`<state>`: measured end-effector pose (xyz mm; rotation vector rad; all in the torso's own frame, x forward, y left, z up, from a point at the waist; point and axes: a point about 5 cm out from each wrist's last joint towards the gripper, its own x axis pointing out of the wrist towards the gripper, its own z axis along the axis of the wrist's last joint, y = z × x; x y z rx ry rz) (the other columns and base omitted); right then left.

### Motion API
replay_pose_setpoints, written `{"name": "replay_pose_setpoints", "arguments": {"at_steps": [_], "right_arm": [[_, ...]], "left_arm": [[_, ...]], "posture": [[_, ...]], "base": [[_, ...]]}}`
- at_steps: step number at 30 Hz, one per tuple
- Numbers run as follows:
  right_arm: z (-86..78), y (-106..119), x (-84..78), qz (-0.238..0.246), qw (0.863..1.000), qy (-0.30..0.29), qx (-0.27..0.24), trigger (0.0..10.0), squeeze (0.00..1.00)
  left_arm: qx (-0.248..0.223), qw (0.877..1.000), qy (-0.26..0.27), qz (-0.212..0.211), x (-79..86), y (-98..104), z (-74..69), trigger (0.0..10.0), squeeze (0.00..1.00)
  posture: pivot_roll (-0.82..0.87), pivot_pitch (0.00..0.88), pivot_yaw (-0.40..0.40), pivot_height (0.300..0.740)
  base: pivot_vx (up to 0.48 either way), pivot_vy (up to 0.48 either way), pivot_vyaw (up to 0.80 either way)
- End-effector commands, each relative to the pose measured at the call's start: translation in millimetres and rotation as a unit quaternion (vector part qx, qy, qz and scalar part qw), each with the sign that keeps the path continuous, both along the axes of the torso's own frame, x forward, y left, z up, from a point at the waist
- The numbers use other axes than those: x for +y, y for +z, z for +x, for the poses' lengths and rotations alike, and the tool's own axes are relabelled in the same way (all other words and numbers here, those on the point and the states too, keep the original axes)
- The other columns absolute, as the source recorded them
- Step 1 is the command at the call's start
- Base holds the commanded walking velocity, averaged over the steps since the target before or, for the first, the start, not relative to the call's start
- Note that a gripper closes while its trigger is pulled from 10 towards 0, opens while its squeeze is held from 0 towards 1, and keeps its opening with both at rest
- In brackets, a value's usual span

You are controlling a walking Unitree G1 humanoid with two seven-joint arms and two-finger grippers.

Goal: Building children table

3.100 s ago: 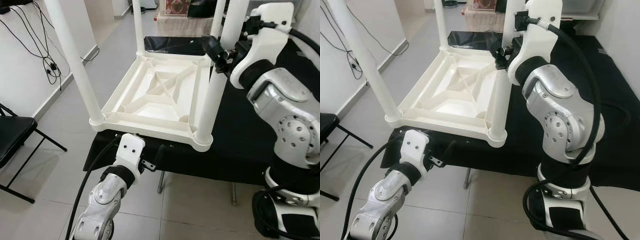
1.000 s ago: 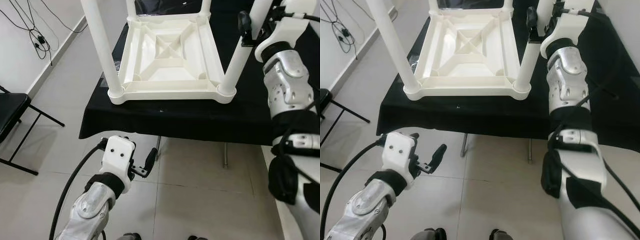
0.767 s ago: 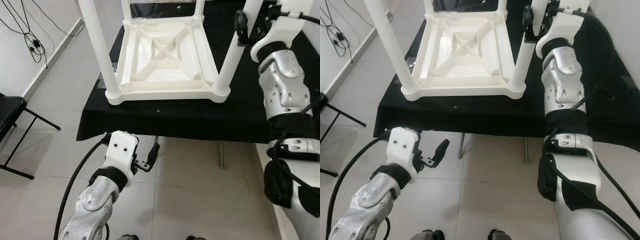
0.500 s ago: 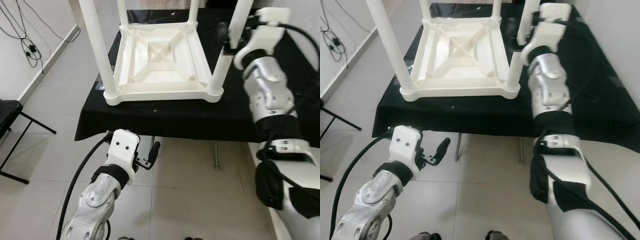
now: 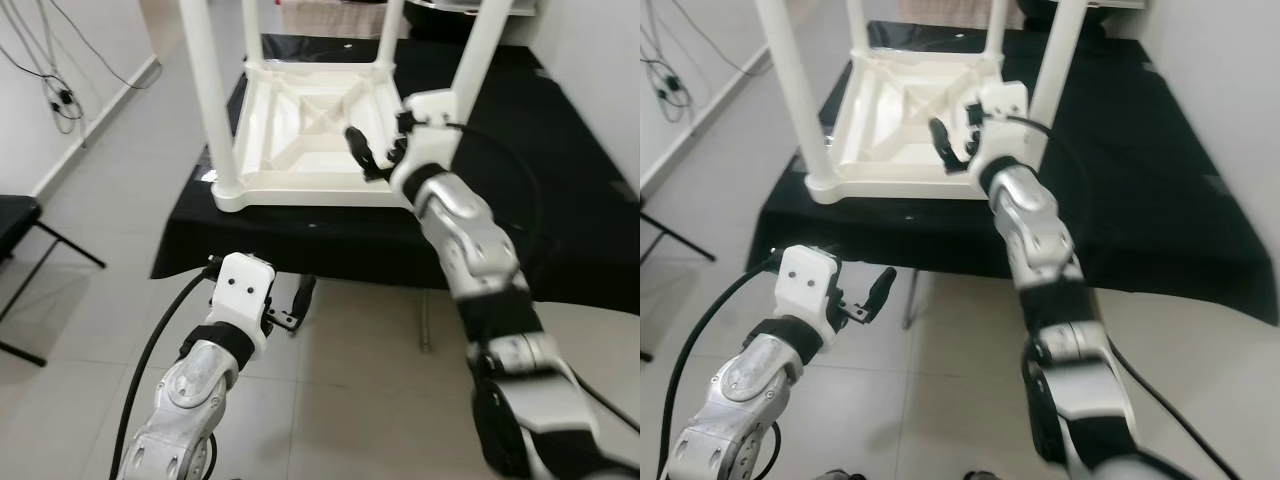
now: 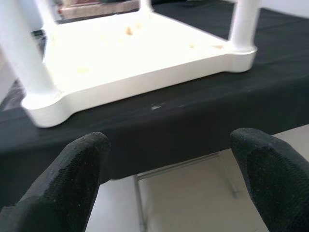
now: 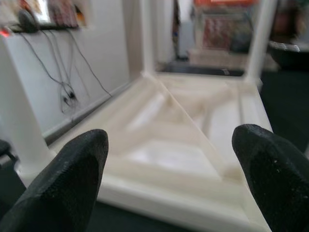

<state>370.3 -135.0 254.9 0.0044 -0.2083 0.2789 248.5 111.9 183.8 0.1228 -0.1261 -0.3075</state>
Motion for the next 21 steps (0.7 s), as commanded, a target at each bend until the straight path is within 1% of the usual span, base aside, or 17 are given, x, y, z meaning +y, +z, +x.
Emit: {"name": "replay_pose_setpoints", "arguments": {"at_steps": [1, 2, 3, 4, 5, 6, 7, 9, 10, 11, 12, 14, 15, 18, 19, 20, 21], "right_arm": [[-7.2, 2.1, -2.5, 0.008, 1.0, 0.002, -0.009, 10.0, 0.0], [-14.5, -6.3, -3.6, 0.008, 1.0, 0.004, -0.005, 10.0, 0.0], [-14.5, -6.3, -3.6, 0.008, 1.0, 0.004, -0.005, 10.0, 0.0], [-24.4, -21.0, -2.8, 0.004, 1.0, 0.01, 0.011, 10.0, 0.0], [-39.5, -43.2, -0.6, -0.005, 0.999, 0.017, 0.039, 10.0, 0.0], [-39.5, -43.2, -0.6, -0.005, 0.999, 0.017, 0.039, 10.0, 0.0], [-51.2, -58.9, 1.5, -0.012, 0.998, 0.022, 0.058, 10.0, 0.0], [-65.3, -76.0, 3.3, -0.015, 0.996, 0.024, 0.079, 10.0, 0.0], [-65.3, -76.0, 3.3, -0.015, 0.996, 0.024, 0.079, 10.0, 0.0], [-70.3, -81.7, 2.8, -0.018, 0.996, 0.022, 0.087, 10.0, 0.0], [-74.7, -88.9, 5.0, -0.014, 0.994, 0.034, 0.102, 10.0, 0.0], [-77.7, -93.5, 6.8, -0.012, 0.993, 0.043, 0.114, 10.0, 0.0], [-78.4, -93.4, 7.5, -0.022, 0.993, 0.043, 0.108, 10.0, 0.0], [-76.8, -93.8, 8.3, -0.018, 0.994, 0.039, 0.103, 10.0, 0.0], [-77.2, -92.2, 9.2, -0.006, 0.994, 0.051, 0.095, 10.0, 0.0], [-78.4, -93.3, 9.2, -0.036, 0.993, 0.052, 0.098, 10.0, 0.0], [-80.0, -94.4, 10.6, -0.035, 0.993, 0.061, 0.095, 10.0, 0.0]], "left_arm": [[0.004, 1.0, 0.005, 0.013, 2.9, -5.3, 0.1, 10.0, 0.0], [0.006, 1.0, 0.005, 0.02, 4.1, -7.9, 0.3, 10.0, 0.0], [0.006, 1.0, 0.005, 0.02, 4.1, -7.9, 0.3, 10.0, 0.0], [0.016, 1.0, 0.005, 0.025, 6.2, -13.0, 0.6, 10.0, 0.0], [0.021, 0.999, 0.002, 0.026, 8.8, -18.6, -1.4, 10.0, 0.0], [0.021, 0.999, 0.002, 0.026, 8.8, -18.6, -1.4, 10.0, 0.0], [0.026, 0.999, 0.001, 0.023, 11.0, -22.9, -2.8, 10.0, 0.0], [0.031, 0.999, 0.003, 0.018, 14.7, -27.9, -3.9, 10.0, 0.0], [0.031, 0.999, 0.003, 0.018, 14.7, -27.9, -3.9, 10.0, 0.0], [0.034, 0.999, 0.005, 0.014, 16.8, -29.7, -4.1, 10.0, 0.0], [0.036, 0.999, 0.007, 0.012, 18.6, -31.1, -3.9, 10.0, 0.0], [0.037, 0.999, 0.009, 0.011, 19.8, -31.9, -3.6, 10.0, 0.0], [0.037, 0.999, 0.009, 0.01, 20.6, -32.5, -2.4, 10.0, 0.0], [0.035, 0.999, 0.009, 0.01, 20.8, -32.7, 1.1, 10.0, 0.0], [0.035, 0.999, 0.009, 0.01, 20.5, -32.5, 2.1, 10.0, 0.0], [0.033, 0.999, 0.008, 0.01, 20.2, -32.6, 2.8, 10.0, 0.0], [0.032, 0.999, 0.007, 0.01, 19.5, -32.6, 3.4, 10.0, 0.0]], "posture": [[0.0, 0.09, -0.06, 0.74], [0.0, 0.09, -0.06, 0.74], [0.0, 0.09, -0.06, 0.74], [-0.01, 0.082, -0.055, 0.74], [-0.01, 0.077, -0.052, 0.74], [-0.01, 0.077, -0.052, 0.74], [-0.01, 0.073, -0.049, 0.74], [-0.01, 0.065, -0.04, 0.74], [-0.01, 0.065, -0.04, 0.74], [-0.01, 0.064, -0.038, 0.74], [-0.01, 0.059, -0.034, 0.74], [-0.01, 0.059, -0.034, 0.74], [-0.02, 0.052, -0.029, 0.74], [-0.02, 0.045, -0.028, 0.74], [-0.02, 0.041, -0.029, 0.74], [-0.02, 0.041, -0.029, 0.74], [-0.02, 0.04, -0.029, 0.74]], "base": [[0.0, 0.0, 0.0], [0.0, 0.0, 0.0], [0.0, 0.0, 0.0], [0.0, 0.0, 0.0], [0.0, 0.0, -0.8], [0.0, 0.0, -0.8], [0.289, 0.0, -0.8], [0.334, 0.0, -0.4], [0.379, 0.0, 0.0], [0.394, 0.0, 0.0], [0.42, 0.0, -0.8], [0.42, 0.0, -0.8], [0.424, 0.0, -0.8], [0.428, 0.0, 0.0], [0.428, 0.0, 0.0], [0.431, 0.0, 0.8], [0.439, 0.0, 0.8]]}}
